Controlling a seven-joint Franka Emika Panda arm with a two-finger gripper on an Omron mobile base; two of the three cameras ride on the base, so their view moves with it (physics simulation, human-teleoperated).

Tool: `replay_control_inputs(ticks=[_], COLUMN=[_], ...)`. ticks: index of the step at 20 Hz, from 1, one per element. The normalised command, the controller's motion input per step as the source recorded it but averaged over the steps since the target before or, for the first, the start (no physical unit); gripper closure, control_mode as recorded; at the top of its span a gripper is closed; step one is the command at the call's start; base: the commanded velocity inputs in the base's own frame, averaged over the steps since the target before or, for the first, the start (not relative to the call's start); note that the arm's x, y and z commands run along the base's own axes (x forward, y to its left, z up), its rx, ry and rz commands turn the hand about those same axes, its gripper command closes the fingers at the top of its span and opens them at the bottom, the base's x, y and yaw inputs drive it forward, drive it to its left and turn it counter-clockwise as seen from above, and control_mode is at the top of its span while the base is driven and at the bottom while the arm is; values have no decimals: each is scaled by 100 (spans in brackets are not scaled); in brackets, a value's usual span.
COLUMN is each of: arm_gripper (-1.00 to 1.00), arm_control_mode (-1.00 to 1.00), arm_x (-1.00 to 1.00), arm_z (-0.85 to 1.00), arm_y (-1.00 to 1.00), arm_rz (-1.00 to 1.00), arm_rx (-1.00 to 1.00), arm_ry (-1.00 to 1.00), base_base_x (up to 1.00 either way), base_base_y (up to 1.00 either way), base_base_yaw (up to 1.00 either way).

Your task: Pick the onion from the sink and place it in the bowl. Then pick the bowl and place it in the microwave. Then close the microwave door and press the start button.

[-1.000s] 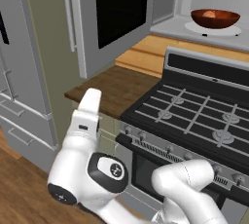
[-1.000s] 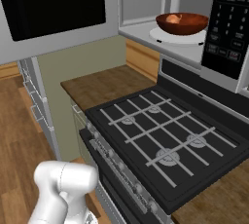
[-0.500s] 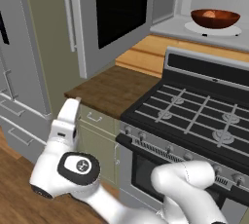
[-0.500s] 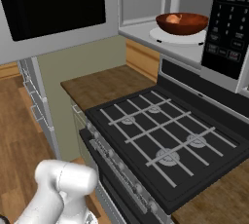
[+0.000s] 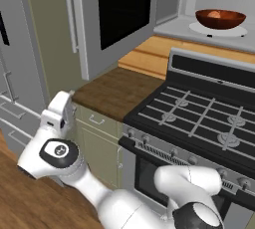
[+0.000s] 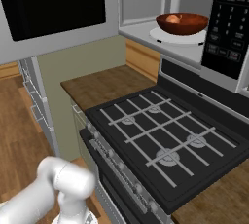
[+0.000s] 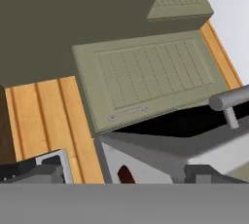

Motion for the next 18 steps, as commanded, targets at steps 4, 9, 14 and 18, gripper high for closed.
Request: replay_control_inputs(ticks=[4,9,14,18], arm_gripper=[-100,-100,-100,-100], arm_control_mode=[-100,-100,-100,-100], arm_x=[58,37,23,2], arm_z=[0,0,22,42], arm_y=[-3,-12,-28,-41], arm_rz=[-10,-9,-10,-7], arm_rx=[0,0,0,0], arm_ry=[-1,-13,-7,-1], base_base_x=[0,0,0,0], base_base_y=[0,0,0,0], base_base_yaw=[0,0,0,0])
